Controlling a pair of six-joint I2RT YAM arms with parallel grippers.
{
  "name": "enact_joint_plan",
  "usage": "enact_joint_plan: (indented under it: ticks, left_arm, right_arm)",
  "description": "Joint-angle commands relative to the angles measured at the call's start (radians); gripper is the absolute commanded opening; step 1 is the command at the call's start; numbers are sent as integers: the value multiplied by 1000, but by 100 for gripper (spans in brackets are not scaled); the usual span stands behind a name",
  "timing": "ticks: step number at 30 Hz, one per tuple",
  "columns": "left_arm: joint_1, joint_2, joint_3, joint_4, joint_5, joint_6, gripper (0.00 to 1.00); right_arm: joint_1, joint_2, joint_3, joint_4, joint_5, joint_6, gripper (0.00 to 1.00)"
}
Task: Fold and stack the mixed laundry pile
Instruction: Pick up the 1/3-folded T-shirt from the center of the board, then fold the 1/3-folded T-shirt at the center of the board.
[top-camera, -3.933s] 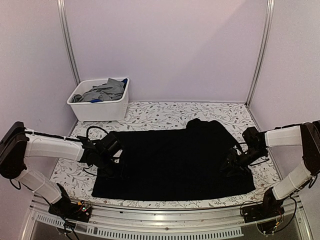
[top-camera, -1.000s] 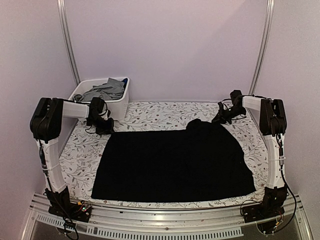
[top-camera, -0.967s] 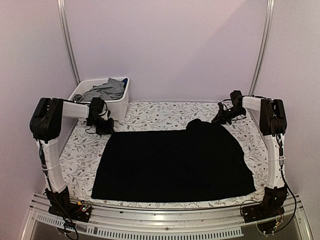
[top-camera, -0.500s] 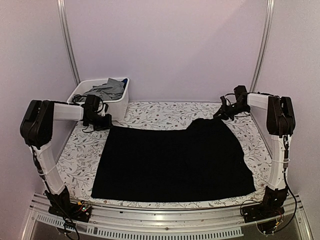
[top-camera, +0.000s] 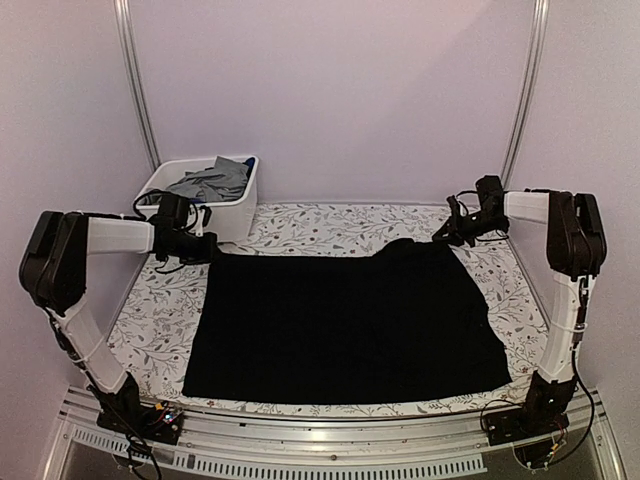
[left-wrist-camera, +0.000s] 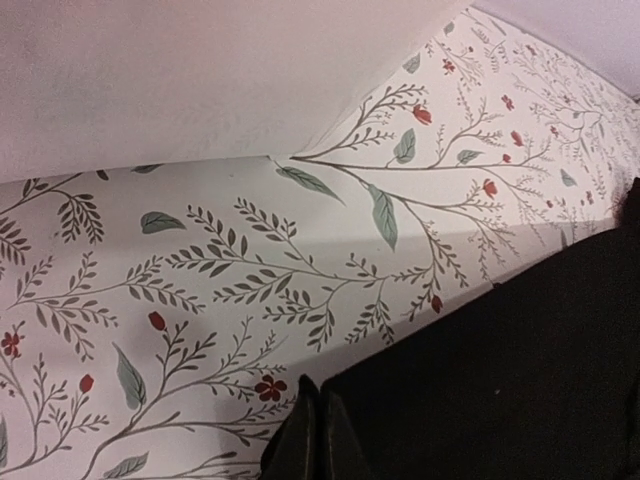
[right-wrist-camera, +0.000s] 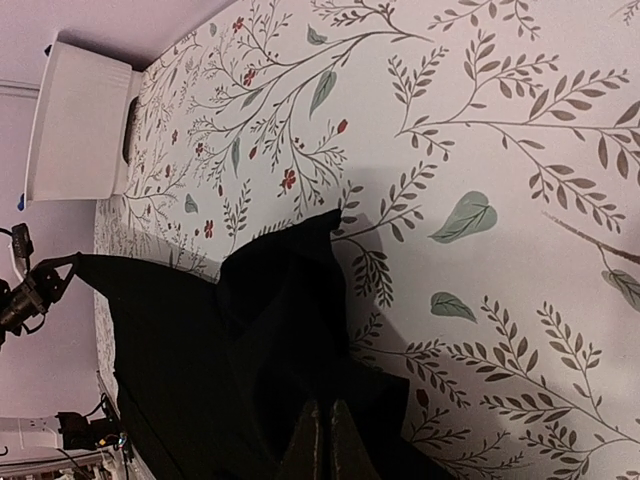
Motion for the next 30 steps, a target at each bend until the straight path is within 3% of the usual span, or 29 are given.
enact_joint_plan:
  ticks: [1, 9, 17, 22, 30]
  left_arm:
    - [-6, -91, -59, 47, 28, 26, 0]
    - [-6, -256, -199, 8, 76, 29, 0]
    - [-5, -380, -286, -213, 53, -63, 0]
    - [-9, -305, -311, -267, 42, -163, 0]
    - [-14, -107, -302, -201, 36, -235, 0]
  right_arm:
    - [-6, -112, -61, 35, -17, -26, 0]
    - [-6, -278, -253, 44, -6, -28, 0]
    - [-6, -456, -495, 10, 10, -2, 0]
    - [-6, -472, -610, 31, 58, 41, 0]
    - [-6, -265, -552, 32, 128, 70, 0]
